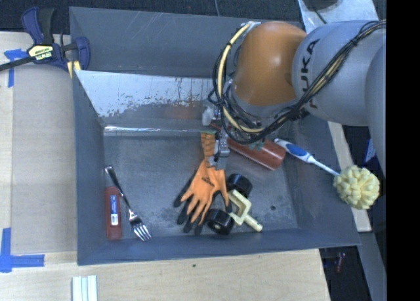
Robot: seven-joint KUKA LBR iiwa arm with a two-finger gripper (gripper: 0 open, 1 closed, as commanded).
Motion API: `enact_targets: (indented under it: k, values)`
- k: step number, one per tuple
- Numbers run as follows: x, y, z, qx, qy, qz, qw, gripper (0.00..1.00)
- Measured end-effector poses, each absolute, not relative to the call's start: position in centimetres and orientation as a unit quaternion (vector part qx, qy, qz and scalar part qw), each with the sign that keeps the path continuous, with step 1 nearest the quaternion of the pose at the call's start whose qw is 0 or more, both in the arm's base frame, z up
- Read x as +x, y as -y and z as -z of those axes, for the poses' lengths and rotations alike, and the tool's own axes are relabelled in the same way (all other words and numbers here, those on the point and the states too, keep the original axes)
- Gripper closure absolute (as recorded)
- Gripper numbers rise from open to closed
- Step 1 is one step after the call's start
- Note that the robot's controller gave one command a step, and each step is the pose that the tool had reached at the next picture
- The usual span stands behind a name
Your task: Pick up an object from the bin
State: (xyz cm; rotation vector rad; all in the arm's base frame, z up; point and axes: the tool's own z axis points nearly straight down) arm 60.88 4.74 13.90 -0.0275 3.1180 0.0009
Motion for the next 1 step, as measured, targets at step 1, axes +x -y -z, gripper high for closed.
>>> enact_targets:
  k: [1]
  values:
    - [61.78,-5.54,-13.76,0.003,-1.0,-0.001,0.013,0.0]
